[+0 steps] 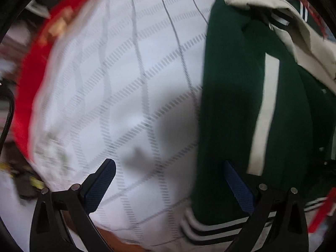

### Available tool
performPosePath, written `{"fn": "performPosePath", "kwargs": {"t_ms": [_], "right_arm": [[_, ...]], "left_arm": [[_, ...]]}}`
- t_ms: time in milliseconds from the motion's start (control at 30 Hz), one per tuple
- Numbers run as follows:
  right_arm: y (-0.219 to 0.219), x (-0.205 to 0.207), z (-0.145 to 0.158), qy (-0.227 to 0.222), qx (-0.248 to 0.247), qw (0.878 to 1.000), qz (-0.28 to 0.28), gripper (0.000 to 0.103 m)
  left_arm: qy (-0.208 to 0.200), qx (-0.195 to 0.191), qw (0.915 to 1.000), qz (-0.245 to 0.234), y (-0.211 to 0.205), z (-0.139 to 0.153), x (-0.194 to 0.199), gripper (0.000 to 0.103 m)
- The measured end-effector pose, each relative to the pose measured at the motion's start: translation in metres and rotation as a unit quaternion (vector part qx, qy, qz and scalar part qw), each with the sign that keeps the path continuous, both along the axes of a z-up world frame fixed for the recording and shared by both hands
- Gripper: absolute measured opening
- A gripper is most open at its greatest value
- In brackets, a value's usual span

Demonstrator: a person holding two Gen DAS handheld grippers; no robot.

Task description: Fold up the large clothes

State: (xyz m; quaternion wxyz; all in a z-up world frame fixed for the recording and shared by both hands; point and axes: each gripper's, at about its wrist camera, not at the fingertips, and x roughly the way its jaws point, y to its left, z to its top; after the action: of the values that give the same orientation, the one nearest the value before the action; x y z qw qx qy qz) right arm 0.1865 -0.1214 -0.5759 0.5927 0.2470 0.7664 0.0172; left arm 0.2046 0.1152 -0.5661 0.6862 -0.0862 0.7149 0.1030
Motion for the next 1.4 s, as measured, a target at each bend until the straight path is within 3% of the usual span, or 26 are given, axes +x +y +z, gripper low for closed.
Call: {"fn": "performPosePath", "kwargs": {"t_ms": [67,133,167,233,267,433,667,767,900,967,1033,1067,1100,1167,1233,1267,1400], "right_arm": [[-0.003,0.003,0.007,-0.017,0.002,1.000,-0.009,0.057],[-0.006,0.003,0.013,-0.024,0.010,0.999,-0.033,0.062],[-0.011,0.001,0.013,-0.022,0.010,0.999,-0.048,0.062],[-0.017,0.001,0.004,-0.020,0.008,0.997,-0.078,0.062],[-0.020,-0.005,0.006,-0.022,0.009,0.995,-0.093,0.062],[-0.058,-0.010,0.002,-0.025,-0.013,0.993,-0.115,0.062],[-0.055,-0.005,0.021,-0.052,-0.031,0.992,-0.109,0.062],[-0.044,-0.004,0.020,-0.051,-0.021,0.993,-0.104,0.062],[-0.023,-0.004,0.008,-0.045,-0.007,0.996,-0.076,0.062],[0.002,-0.004,-0.006,-0.034,-0.009,0.997,-0.068,0.062],[0.016,-0.005,-0.015,-0.019,-0.006,0.998,-0.054,0.062],[0.022,-0.006,-0.021,-0.012,-0.013,0.999,-0.037,0.063],[0.032,-0.005,-0.027,-0.009,-0.033,0.999,-0.013,0.064],[0.042,-0.004,-0.031,-0.012,-0.070,0.997,0.011,0.063],[0.046,-0.004,-0.027,-0.022,-0.096,0.995,0.009,0.039],[0.047,-0.005,-0.023,-0.025,-0.090,0.996,0.005,0.014],[0.045,-0.009,-0.005,-0.038,-0.047,0.998,0.003,0.013]], "left_arm": [[0.014,-0.057,0.9983,-0.001,-0.005,-0.025,0.002,0.103],[0.019,-0.105,0.9943,-0.008,-0.014,-0.041,0.004,0.102],[0.005,-0.104,0.9944,-0.018,-0.022,-0.043,0.006,0.098],[-0.033,-0.091,0.9942,-0.049,-0.036,-0.035,0.009,0.053],[-0.040,-0.076,0.9941,-0.067,-0.045,-0.032,0.011,0.007],[-0.063,-0.044,0.9947,-0.069,-0.044,-0.022,0.016,0.005],[-0.091,0.027,0.9920,-0.083,0.008,-0.008,0.020,0.005],[-0.093,0.040,0.9899,-0.099,0.024,-0.006,0.027,0.005],[-0.068,0.050,0.9912,-0.102,0.023,-0.003,0.036,0.016],[-0.074,0.071,0.9880,-0.116,0.019,0.006,0.034,0.018],[-0.090,0.083,0.9850,-0.122,0.017,0.014,0.032,0.043],[-0.091,0.084,0.9843,-0.126,0.014,0.017,0.031,0.083],[-0.090,0.086,0.9841,-0.127,0.011,0.017,0.031,0.103],[-0.094,0.095,0.9828,-0.127,0.008,0.021,0.029,0.103],[-0.087,0.105,0.9814,-0.135,0.007,0.022,0.027,0.103],[-0.086,0.106,0.9810,-0.138,0.008,0.026,0.024,0.103],[-0.102,0.102,0.9802,-0.136,-0.006,0.056,0.014,0.103]]}}
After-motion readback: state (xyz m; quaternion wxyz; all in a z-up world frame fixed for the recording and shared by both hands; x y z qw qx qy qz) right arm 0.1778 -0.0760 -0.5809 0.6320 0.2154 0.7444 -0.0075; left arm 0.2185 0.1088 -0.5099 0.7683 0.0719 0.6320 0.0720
